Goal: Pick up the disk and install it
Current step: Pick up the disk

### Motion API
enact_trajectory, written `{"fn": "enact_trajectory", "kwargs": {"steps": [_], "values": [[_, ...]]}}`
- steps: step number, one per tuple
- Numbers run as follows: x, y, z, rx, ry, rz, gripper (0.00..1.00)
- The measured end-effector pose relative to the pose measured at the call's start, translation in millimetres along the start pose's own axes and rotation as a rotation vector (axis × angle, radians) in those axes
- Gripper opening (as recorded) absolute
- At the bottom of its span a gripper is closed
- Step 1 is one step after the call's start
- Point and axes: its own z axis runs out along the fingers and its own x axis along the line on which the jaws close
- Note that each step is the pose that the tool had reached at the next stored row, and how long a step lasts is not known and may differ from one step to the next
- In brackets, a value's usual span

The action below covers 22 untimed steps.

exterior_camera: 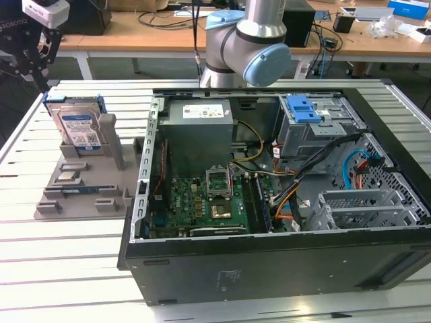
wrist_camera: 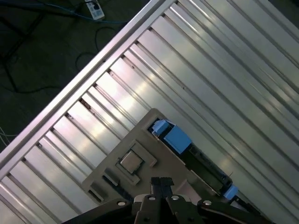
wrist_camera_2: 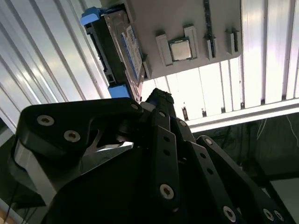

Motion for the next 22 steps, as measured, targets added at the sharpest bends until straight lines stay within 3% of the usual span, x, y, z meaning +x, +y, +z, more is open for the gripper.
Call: {"fn": "enact_trajectory", "kwargs": {"steps": [9,22], "values": [[0.0,0.0,0.0,-0.0042,0.0079,-0.178,0.11],[0.0,0.0,0.0,-0.0083,0.0156,-0.355,0.11]]}}
